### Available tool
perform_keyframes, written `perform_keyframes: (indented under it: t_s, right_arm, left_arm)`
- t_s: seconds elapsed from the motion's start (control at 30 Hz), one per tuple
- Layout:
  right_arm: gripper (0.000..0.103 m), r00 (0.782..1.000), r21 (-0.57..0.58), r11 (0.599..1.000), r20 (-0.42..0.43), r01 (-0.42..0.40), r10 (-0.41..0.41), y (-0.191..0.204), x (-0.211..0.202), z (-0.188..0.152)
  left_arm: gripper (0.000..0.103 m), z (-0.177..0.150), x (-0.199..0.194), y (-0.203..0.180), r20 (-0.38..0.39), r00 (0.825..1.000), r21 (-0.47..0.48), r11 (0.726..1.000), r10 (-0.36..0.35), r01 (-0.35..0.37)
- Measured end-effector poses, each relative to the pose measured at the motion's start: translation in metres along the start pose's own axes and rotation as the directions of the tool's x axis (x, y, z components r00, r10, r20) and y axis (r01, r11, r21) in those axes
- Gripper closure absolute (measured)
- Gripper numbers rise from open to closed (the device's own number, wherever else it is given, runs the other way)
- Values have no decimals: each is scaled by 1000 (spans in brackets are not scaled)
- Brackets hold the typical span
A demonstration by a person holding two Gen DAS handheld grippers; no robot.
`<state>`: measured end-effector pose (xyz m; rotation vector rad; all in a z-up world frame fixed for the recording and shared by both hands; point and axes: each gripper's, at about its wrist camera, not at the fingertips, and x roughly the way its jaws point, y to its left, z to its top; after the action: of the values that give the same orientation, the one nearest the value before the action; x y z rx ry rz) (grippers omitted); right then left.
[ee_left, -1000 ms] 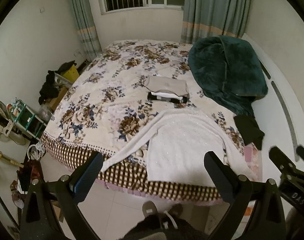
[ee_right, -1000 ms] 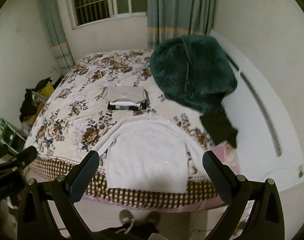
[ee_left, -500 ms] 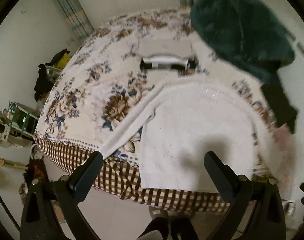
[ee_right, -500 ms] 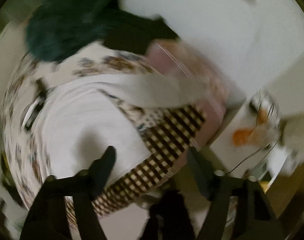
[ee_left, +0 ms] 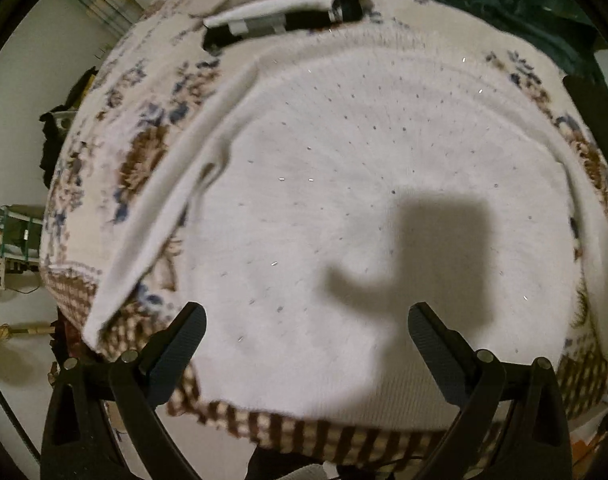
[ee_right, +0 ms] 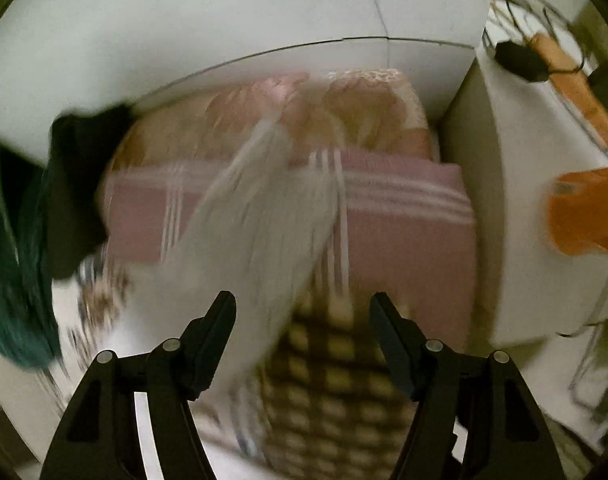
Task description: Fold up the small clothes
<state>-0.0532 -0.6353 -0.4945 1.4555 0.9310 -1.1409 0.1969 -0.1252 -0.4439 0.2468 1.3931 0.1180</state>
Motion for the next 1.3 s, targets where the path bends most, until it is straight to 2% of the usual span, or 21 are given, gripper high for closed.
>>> perform_keyframes:
  t_s: [0.13,0.23,0.3,0.4,0.5,0.57,0.6,0.67,0.77,0.93,1.03,1.07,1.13,1.17,1.23,1.3]
  right_arm:
    - [32,995,151,984,44,-97,91,-21,21,28]
    - [32,985,202,970,131,-136,111,-34,15,33]
    - [32,985,186,977,152,-108,80,-37,18,35]
    - [32,990,194,978,134,-72,46,-41,34,41]
    - [32,992,199,978,117,-67,44,-36,50,48]
    - [33,990,174,983,138,-63,39,-29,58,58]
    - [39,985,145,988,169,-51,26,-22,58,61]
    - [92,976,55,998,215,19,-31,-2,51,60]
    - [92,969,-24,999,244,47,-40,19,44,54]
    - [93,945,-34,999,326,42,-28,33,13,46]
    - [93,925,-113,994,378,0,43,53,-26,25]
    - [93,921,-157,987,383,-17,77,59,-43,9]
    - [93,910,-276,960,387,-39,148,93,-69,-20]
    - [93,906,-354,934,379,-48,191,118,-76,-38]
    - [93,906,-511,858,337,-51,254,172,-84,-84]
    - [93,917,-646,760,259,-70,304,224,-78,-137]
  left_arm:
    - [0,17,36,-11,-9,1000,15,1000,-17,17]
    - [0,24,60,-20,-19,999,38,999,-34,35]
    - [0,28,74,-26,-27,999,63,997,-31,32]
    - [0,34,90,-34,-43,999,80,996,-31,35]
    - [0,41,98,-44,-34,999,104,994,-27,30]
    - [0,44,101,-52,-29,999,130,991,-20,23]
    - [0,45,102,-53,-28,999,137,990,-22,25]
    - [0,47,100,-58,-21,999,157,987,-29,32]
    - [0,46,97,-63,-13,999,182,983,-35,37]
    - [0,43,97,-53,-33,998,175,982,-61,66]
    - [0,42,92,-33,-33,997,149,986,-76,80]
    - [0,42,90,-26,-30,997,137,987,-77,80]
    - [0,42,85,-6,-20,997,105,991,-77,79]
    - [0,43,83,8,-15,997,83,994,-72,73]
    - [0,46,80,33,-8,998,42,997,-63,64]
    - [0,50,79,60,4,999,-6,999,-47,47]
